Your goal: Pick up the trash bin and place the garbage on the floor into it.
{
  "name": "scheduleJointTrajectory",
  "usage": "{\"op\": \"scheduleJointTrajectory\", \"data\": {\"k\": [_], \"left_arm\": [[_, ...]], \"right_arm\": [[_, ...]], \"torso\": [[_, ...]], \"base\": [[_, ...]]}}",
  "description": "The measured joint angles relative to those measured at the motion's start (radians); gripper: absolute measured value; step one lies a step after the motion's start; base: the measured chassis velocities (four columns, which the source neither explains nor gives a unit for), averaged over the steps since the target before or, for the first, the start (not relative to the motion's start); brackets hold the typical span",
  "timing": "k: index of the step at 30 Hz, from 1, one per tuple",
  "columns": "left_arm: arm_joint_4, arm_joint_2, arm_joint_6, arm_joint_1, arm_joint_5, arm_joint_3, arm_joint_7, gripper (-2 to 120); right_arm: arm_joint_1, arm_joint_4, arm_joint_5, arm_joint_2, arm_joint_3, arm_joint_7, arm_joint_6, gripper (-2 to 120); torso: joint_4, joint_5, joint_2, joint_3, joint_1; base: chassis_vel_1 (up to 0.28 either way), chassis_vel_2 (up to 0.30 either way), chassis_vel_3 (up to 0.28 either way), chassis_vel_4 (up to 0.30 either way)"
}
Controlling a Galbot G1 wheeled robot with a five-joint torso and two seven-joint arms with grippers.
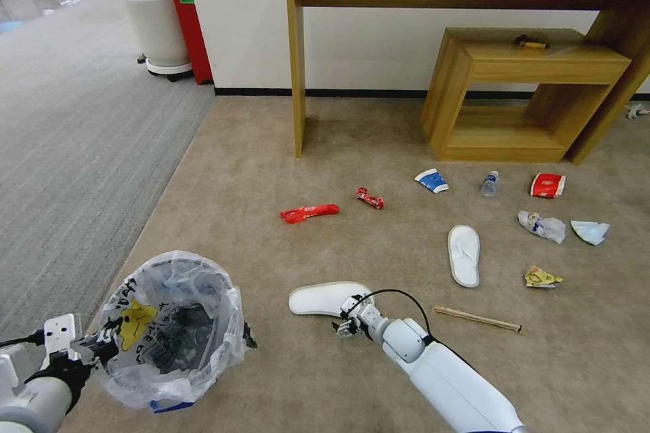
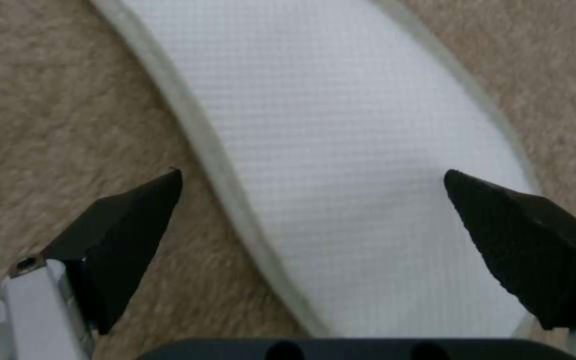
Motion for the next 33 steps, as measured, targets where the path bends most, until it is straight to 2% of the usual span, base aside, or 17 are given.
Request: {"op": "scheduleJointTrajectory", "data": {"k": [13, 16, 20, 24, 25, 28, 29, 32, 33], "left_arm": [[-0.003, -0.002, 0.000, 0.007, 0.006, 0.003, 0.013, 0], [-0.004, -0.001, 0.000, 0.007, 0.011, 0.007, 0.019, 0], [-0.004, -0.001, 0.000, 0.007, 0.012, 0.009, 0.021, 0], [-0.005, 0.001, 0.000, 0.007, 0.012, 0.009, 0.025, 0], [-0.005, 0.001, 0.000, 0.007, 0.012, 0.009, 0.025, 0], [-0.007, 0.000, 0.000, 0.007, 0.016, 0.011, 0.029, 0], [-0.007, 0.000, 0.000, 0.007, 0.016, 0.011, 0.029, 0], [-0.009, 0.000, 0.000, 0.009, 0.019, 0.013, 0.034, 0], [-0.009, 0.000, 0.000, 0.009, 0.019, 0.013, 0.034, 0]], "right_arm": [[0.020, -0.024, -0.063, 0.009, 0.012, 0.017, 0.042, 100], [0.020, -0.028, -0.061, 0.010, 0.014, 0.017, 0.050, 89], [0.019, -0.028, -0.057, 0.010, 0.014, 0.017, 0.052, 80], [0.016, -0.023, 0.026, 0.011, 0.008, 0.031, 0.037, 58], [0.016, -0.023, 0.026, 0.011, 0.008, 0.031, 0.037, 58], [0.018, -0.030, 0.033, 0.015, 0.010, 0.034, 0.038, 44], [0.018, -0.030, 0.033, 0.015, 0.010, 0.034, 0.038, 44], [0.018, -0.028, 0.070, 0.018, 0.010, 0.047, 0.031, 30], [0.018, -0.028, 0.070, 0.018, 0.010, 0.047, 0.031, 30]], "torso": [[0.0000, 0.0000, 0.000, 0.000, 0.000], [0.0000, 0.0000, 0.000, 0.000, 0.000], [0.0000, 0.0000, 0.000, 0.000, 0.000], [0.0000, 0.0000, 0.000, 0.000, 0.000], [0.0000, 0.0000, 0.000, 0.000, 0.000], [0.0000, 0.0001, 0.000, 0.000, 0.000], [0.0000, 0.0001, 0.000, 0.000, 0.000], [0.0000, 0.0000, 0.000, 0.000, 0.000], [0.0000, 0.0000, 0.000, 0.000, 0.000]], "base": [[0.000, 0.000, 0.000, 0.000], [0.000, 0.000, 0.000, 0.000], [0.000, 0.000, 0.000, 0.000], [0.000, 0.000, 0.000, 0.000], [0.000, 0.000, 0.000, 0.000], [0.000, 0.000, 0.000, 0.000], [0.000, 0.000, 0.000, 0.000], [0.000, 0.000, 0.000, 0.000], [0.000, 0.000, 0.000, 0.000]]}}
